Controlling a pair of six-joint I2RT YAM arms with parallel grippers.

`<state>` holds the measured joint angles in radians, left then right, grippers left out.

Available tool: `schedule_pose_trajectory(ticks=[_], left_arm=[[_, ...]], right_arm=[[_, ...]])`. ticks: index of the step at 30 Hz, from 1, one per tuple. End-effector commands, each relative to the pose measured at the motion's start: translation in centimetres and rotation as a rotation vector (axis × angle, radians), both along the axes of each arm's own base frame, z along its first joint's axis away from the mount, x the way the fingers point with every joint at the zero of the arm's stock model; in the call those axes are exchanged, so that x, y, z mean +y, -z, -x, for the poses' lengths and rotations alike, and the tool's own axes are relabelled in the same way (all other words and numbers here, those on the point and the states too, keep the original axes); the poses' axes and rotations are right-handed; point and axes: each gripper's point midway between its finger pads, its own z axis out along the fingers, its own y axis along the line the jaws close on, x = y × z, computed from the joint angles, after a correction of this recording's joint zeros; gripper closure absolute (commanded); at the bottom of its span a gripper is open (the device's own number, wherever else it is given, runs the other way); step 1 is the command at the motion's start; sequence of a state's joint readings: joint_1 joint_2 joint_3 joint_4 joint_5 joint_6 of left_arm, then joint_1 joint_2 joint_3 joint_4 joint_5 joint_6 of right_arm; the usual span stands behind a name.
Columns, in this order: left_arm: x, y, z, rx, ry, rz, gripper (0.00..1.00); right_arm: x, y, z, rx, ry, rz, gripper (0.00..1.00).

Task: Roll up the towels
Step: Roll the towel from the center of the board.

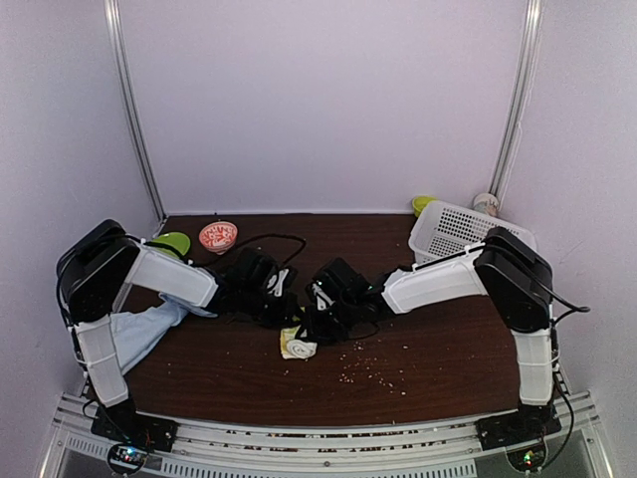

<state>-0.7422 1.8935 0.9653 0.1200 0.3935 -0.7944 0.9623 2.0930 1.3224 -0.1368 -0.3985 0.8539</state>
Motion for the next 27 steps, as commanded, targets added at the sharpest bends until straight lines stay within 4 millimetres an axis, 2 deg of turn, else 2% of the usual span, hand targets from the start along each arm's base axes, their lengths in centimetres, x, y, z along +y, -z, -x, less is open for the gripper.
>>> schedule_pose_trajectory(ticks=[1, 5, 11, 20, 27], left_arm=[[3.1, 1.3, 1.7, 0.059, -0.028, -0.131, 1.00], [3.6, -0.5, 1.7, 0.027, -0.040, -0.126, 1.00], [3.5, -1.2, 1.5, 0.014, -0.046, -0.118, 1.00], [1.6, -4.4, 0.0, -0.035, -0.031, -0.049, 1.00], [-0.9, -7.2, -1.4, -0.065, -0.003, 0.044, 1.00]], right_arm=[[-5.3, 7.0, 3.0, 0.075, -0.002, 0.296, 0.84], [-6.2, 6.3, 2.4, 0.014, -0.033, 0.363, 0.84], [-8.8, 5.1, 1.2, -0.107, -0.138, 0.539, 0.84], [-13.6, 2.7, -0.4, -0.248, -0.287, 0.787, 0.84], [-13.9, 1.9, -0.4, -0.267, -0.335, 0.799, 0.84]])
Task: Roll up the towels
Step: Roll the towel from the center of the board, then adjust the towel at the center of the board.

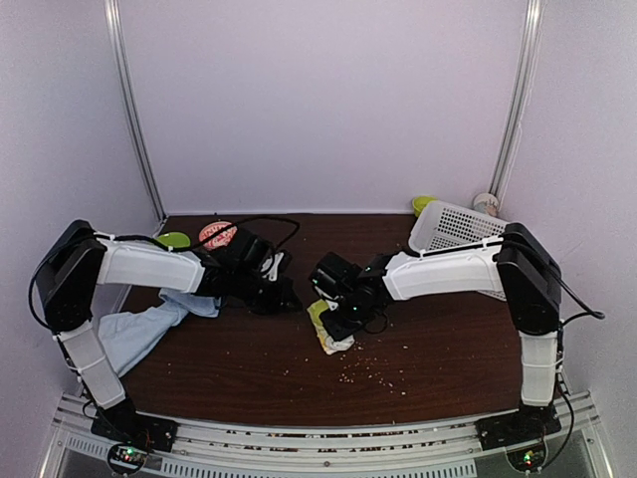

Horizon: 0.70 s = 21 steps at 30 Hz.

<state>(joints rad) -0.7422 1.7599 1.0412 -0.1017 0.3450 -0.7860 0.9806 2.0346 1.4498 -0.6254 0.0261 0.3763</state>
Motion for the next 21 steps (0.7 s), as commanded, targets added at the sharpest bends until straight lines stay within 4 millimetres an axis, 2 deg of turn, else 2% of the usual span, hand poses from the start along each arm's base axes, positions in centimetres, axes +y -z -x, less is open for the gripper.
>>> schedule_pose_trajectory(ticks=[1, 4, 12, 17, 21], left_arm=[[-2.1, -2.8, -1.4, -0.048, 0.029, 0.094, 1.00], [-3.2, -3.0, -1.8, -0.044, 0.050, 0.117, 1.00], [-6.6, -1.1, -1.6, 0.021, 0.117, 0.173, 1.00], [-7.1, 0.4, -1.7, 0.041, 0.122, 0.157, 1.00], [-7.4, 1.8, -2.0, 0.059, 0.113, 0.143, 1.00]], right_arm=[[-5.7, 2.9, 1.7, 0.064, -0.039, 0.263, 0.84], [-5.6, 2.8, 1.6, 0.064, -0.036, 0.249, 0.84], [-4.9, 2.3, 1.4, 0.061, -0.006, 0.183, 0.82], [-4.4, 1.8, 1.4, 0.060, 0.000, 0.140, 0.80], [-4.1, 1.5, 1.6, 0.061, -0.004, 0.117, 0.73]])
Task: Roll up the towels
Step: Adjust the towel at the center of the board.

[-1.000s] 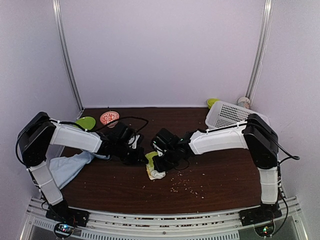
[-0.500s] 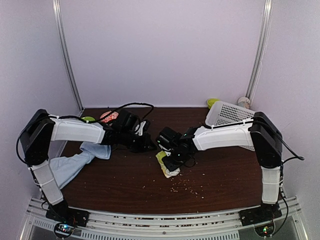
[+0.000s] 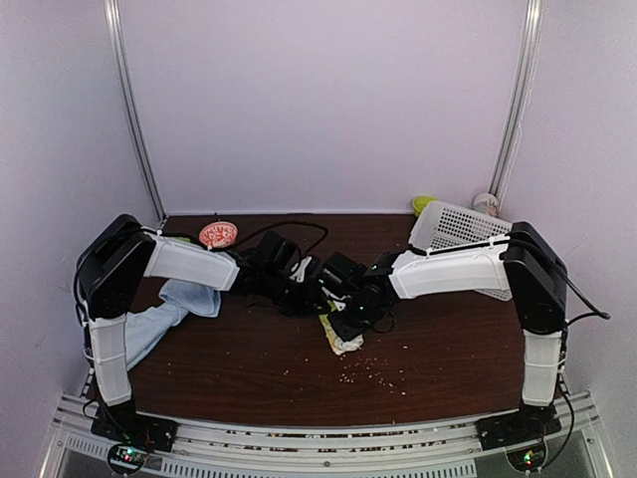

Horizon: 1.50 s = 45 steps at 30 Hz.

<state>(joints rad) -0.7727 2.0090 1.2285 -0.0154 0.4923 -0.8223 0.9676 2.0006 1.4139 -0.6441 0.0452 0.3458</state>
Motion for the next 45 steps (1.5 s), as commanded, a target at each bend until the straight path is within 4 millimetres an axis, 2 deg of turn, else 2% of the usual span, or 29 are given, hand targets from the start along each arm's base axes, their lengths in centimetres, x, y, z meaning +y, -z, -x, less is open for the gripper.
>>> schedule_pose_trajectory(ticks=[1, 4, 8, 17, 21, 23, 26, 29, 35, 38, 40, 42, 43, 45], left_arm=[[-1.2, -0.2, -1.1, -0.015, -0.002, 0.042, 1.00], [-1.2, 0.8, -1.3, -0.002, -0.016, 0.024, 1.00], [-1.0, 1.8, -1.6, 0.006, -0.032, -0.001, 1.00], [-0.8, 3.3, -1.7, 0.029, -0.048, -0.031, 1.00], [-0.8, 3.7, -1.8, 0.035, -0.052, -0.037, 1.00], [-0.8, 3.9, -1.7, 0.036, -0.052, -0.040, 1.00], [-0.7, 4.0, -1.7, 0.036, -0.052, -0.045, 1.00], [-0.6, 4.3, -1.6, 0.038, -0.052, -0.053, 1.00], [-0.3, 4.8, -1.4, 0.046, -0.053, -0.064, 1.00], [-0.2, 5.1, -1.2, 0.049, -0.052, -0.067, 1.00], [-0.1, 5.2, -1.2, 0.049, -0.053, -0.068, 1.00], [-0.1, 5.2, -1.2, 0.049, -0.049, -0.069, 1.00], [-0.1, 5.2, -1.2, 0.048, -0.048, -0.068, 1.00], [-0.1, 5.2, -1.1, 0.049, -0.047, -0.067, 1.00]], right_arm=[[-2.4, 1.7, 1.6, 0.070, 0.004, 0.077, 0.71], [-2.5, 1.1, 1.6, 0.064, 0.007, 0.068, 0.58], [-2.5, -0.3, 1.6, 0.044, 0.001, 0.041, 0.48], [-2.3, -4.2, 2.0, -0.004, -0.020, -0.044, 0.41], [-2.1, -5.3, 2.6, -0.034, -0.026, -0.070, 0.42], [-2.0, -5.3, 2.9, -0.033, -0.029, -0.085, 0.46], [-1.9, -3.9, 3.6, 0.005, -0.035, -0.077, 0.64], [-1.4, -2.4, 4.5, 0.037, -0.053, -0.067, 0.74], [-2.1, 1.6, 5.8, 0.119, -0.027, 0.003, 0.79], [-2.8, 2.4, 6.6, 0.144, -0.021, 0.024, 0.80], [-3.2, 2.0, 6.9, 0.143, -0.026, 0.025, 0.80], [-3.3, 0.5, 6.7, 0.121, -0.029, -0.002, 0.77], [-3.2, -0.5, 6.5, 0.111, -0.026, -0.026, 0.73], [-3.0, -3.2, 5.5, 0.080, -0.002, -0.102, 0.59]])
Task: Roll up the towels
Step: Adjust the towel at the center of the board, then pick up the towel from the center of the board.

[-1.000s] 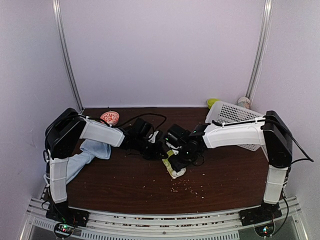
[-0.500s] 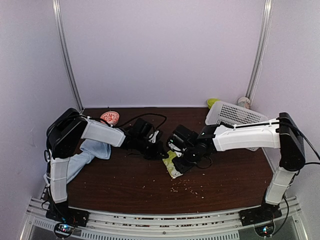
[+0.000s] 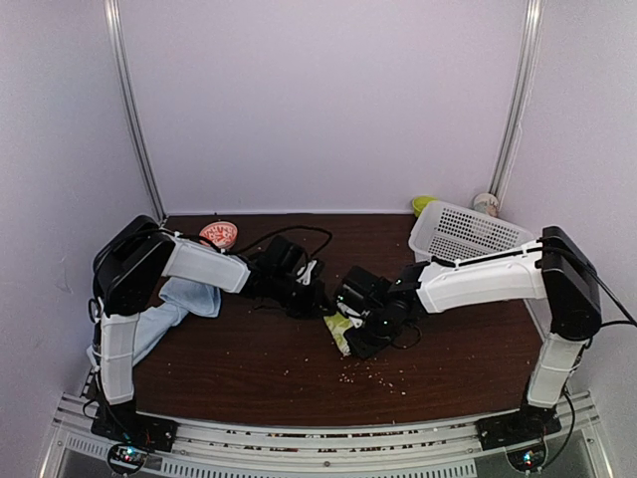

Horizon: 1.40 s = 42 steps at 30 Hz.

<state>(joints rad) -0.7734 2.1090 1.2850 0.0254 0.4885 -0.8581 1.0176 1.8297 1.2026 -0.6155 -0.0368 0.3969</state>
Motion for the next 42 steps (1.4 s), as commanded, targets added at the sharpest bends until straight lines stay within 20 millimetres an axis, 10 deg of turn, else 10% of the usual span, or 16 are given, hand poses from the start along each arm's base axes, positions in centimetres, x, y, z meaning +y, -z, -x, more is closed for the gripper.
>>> schedule_pose_trajectory(ticks=[1, 9, 18, 30, 42], left_arm=[[1.1, 3.0, 0.1, 0.021, -0.022, -0.069, 1.00], [1.5, 3.2, 0.3, 0.023, -0.031, -0.070, 1.00], [1.3, 2.7, 0.4, 0.019, -0.028, -0.058, 1.00], [1.2, 2.1, 0.3, 0.009, -0.022, -0.049, 1.00], [1.4, 1.1, 0.6, 0.002, -0.019, -0.047, 1.00]], right_arm=[[-1.1, -3.9, -0.7, -0.013, 0.054, -0.079, 0.50], [-0.9, -5.7, -4.9, 0.075, 0.234, -0.354, 0.00], [1.3, -1.6, -6.4, 0.183, 0.253, -0.355, 0.00], [0.7, 3.1, -4.2, 0.268, 0.239, -0.226, 0.17], [0.7, 5.2, -2.6, 0.302, 0.250, -0.183, 0.74]])
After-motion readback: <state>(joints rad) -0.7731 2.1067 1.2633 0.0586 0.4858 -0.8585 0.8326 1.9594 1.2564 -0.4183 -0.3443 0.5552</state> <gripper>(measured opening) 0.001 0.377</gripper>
